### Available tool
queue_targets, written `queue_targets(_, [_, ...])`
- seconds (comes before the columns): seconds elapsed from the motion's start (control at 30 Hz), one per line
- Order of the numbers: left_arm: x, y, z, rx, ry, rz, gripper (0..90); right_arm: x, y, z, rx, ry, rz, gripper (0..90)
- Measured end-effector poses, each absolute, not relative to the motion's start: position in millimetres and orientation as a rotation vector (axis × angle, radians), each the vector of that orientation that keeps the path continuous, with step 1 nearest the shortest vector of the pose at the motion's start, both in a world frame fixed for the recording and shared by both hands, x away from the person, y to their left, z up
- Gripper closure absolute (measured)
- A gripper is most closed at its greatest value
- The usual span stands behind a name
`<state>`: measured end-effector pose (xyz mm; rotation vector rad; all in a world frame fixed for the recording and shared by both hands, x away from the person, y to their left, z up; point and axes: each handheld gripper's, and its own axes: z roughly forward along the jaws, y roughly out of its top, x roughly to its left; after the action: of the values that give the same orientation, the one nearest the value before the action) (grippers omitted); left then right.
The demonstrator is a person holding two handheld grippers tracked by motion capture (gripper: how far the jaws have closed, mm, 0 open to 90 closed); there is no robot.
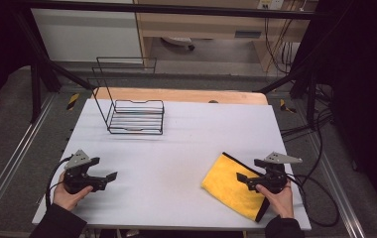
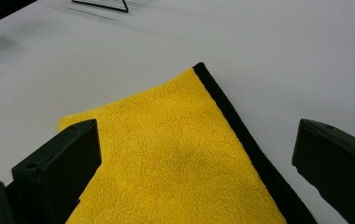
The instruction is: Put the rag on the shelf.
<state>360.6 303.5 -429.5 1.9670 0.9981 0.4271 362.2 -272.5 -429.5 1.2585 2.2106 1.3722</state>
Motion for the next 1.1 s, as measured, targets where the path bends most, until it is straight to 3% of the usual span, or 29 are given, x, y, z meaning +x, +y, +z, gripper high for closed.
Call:
queue_targets(0.4, [359.8, 303.3, -430.8, 1.982, 0.998, 0.431, 8.9, 360.9, -264.2, -426.5, 1.23, 2.233, 1.349, 2.2])
queue_targets(1.1, [359.3, 302.5, -431.2, 1.98, 1.001, 0.424, 10.6, 353.4, -203.3, -416.9, 1.145, 2.349, 1.308, 4.3])
